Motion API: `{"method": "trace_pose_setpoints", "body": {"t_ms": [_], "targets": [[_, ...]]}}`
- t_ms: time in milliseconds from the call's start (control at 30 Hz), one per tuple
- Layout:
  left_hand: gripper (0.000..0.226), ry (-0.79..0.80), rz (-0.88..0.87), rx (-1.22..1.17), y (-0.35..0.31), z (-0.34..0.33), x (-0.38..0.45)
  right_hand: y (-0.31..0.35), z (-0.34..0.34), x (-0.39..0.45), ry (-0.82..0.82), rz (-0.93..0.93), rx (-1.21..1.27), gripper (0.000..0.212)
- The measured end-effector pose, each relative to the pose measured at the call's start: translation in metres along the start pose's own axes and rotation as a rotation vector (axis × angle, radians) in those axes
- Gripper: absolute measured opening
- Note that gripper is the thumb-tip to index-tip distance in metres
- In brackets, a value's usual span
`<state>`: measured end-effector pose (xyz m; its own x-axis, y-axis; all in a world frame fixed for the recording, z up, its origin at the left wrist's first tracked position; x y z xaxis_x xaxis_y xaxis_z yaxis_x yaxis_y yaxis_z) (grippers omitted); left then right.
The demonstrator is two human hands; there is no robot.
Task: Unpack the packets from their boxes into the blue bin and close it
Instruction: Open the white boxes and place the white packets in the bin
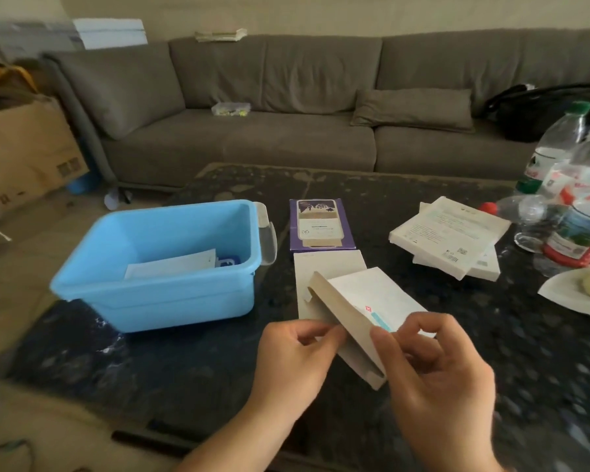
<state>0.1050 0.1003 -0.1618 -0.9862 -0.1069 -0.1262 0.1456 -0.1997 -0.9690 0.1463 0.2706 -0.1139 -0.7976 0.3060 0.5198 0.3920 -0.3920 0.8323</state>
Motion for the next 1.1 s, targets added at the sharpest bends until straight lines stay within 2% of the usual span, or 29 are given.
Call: {"method": "trace_pose_setpoints", "body": {"t_ms": [133, 233, 400, 500, 700, 800, 900, 1033, 1100], "targets": [[0.022, 0.006, 0.133, 0.01, 0.009, -0.001, 0.0, 0.006, -0.003, -0.008, 0.018, 0.08, -0.07, 0.021], [0.024, -0.008, 0.133, 0.078, 0.01, -0.001, 0.003, 0.009, -0.009, -0.012, 0.064, 0.134, -0.139, 0.027], [0.016, 0.059, 0.149, 0.067, 0.011, -0.008, 0.004, 0.01, -0.006, -0.012, 0.045, 0.183, -0.159, 0.021], [0.022, 0.117, 0.18, 0.051, 0.012, -0.011, 0.002, 0.008, -0.003, -0.009, 0.015, 0.175, -0.173, 0.015], [0.033, 0.223, 0.174, 0.127, 0.016, 0.008, -0.003, 0.008, -0.006, -0.01, 0.065, 0.187, -0.236, 0.024], [0.031, 0.134, 0.127, -0.004, 0.015, 0.034, -0.011, 0.007, -0.01, -0.011, 0.111, 0.19, -0.259, 0.015], [0.045, 0.048, 0.138, -0.298, 0.018, 0.06, -0.02, 0.014, -0.018, -0.015, 0.162, 0.268, -0.34, 0.013], [0.046, -0.035, 0.184, -0.523, 0.021, 0.087, -0.024, 0.026, -0.029, -0.02, 0.232, 0.354, -0.543, 0.016], [0.044, -0.058, 0.163, -0.59, 0.02, 0.1, -0.021, 0.039, -0.029, -0.015, 0.257, 0.377, -0.526, 0.024]]}}
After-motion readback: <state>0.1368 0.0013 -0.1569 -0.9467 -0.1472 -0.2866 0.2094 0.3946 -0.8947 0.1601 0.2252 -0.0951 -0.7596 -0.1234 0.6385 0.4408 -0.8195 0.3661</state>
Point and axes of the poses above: each hand's wrist, its own x-axis towards the middle knuckle, its own z-axis out of the back of the hand, y = z × x, the point moved 9 cm from there along x, towards the middle knuckle
